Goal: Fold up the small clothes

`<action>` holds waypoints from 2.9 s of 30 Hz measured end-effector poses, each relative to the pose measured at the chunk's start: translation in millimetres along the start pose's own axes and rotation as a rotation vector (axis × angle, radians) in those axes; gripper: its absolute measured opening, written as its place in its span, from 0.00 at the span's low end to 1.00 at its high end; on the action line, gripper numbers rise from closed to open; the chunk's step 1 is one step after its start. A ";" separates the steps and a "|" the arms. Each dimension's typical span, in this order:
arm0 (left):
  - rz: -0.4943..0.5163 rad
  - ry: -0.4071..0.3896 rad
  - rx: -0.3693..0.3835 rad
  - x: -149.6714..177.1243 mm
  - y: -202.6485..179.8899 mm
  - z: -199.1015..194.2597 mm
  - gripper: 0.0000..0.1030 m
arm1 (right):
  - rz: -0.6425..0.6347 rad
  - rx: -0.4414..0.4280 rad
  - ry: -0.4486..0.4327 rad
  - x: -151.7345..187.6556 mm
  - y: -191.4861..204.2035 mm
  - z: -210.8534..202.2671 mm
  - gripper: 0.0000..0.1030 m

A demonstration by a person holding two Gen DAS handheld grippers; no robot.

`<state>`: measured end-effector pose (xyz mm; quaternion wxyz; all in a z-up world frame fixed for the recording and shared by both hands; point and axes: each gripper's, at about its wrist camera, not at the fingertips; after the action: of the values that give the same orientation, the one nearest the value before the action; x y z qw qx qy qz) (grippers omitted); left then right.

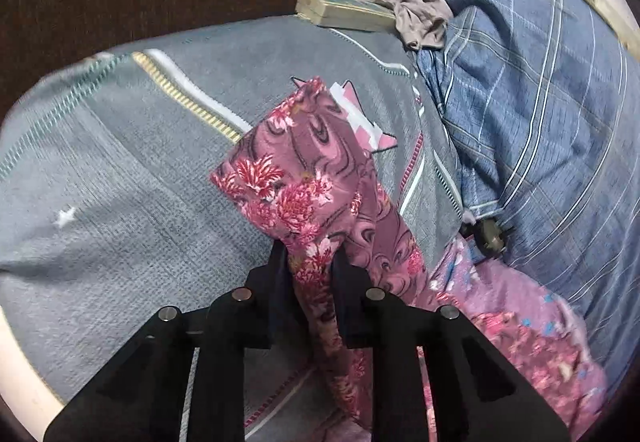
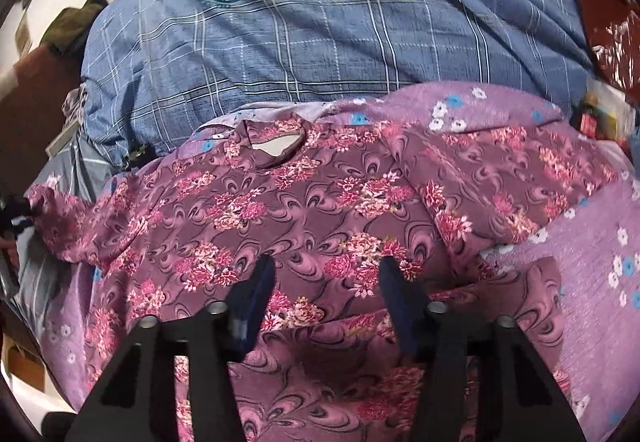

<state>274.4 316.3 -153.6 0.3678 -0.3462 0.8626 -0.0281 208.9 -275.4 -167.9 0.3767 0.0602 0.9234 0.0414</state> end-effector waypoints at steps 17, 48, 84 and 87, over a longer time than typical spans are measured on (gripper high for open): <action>0.247 -0.132 0.099 0.2 -53.8 -66.4 0.06 | 0.000 0.044 -0.018 -2.4 -0.4 -1.1 0.46; 0.261 -0.286 -0.179 110.6 -77.7 -154.9 0.78 | -0.066 0.141 -0.140 -6.5 7.2 -26.6 0.58; -0.009 -0.108 -0.074 67.8 -8.3 -113.6 0.84 | -0.031 0.123 -0.103 -5.1 -1.1 -24.1 0.58; -0.058 -0.069 -0.046 36.7 15.7 -94.6 0.84 | -0.050 0.127 -0.099 -4.0 7.4 -20.4 0.58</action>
<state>185.6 286.0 -112.0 0.3883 -0.3803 0.8394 -0.0070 198.0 -269.3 -149.6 0.4185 0.0628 0.9056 -0.0296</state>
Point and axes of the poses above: each gripper's, at about its wrist camera, not at the fingertips, and z roughly the way its jaws point, y to its left, x to its underside, and after that the axes turned 4 degrees about x, right-handed
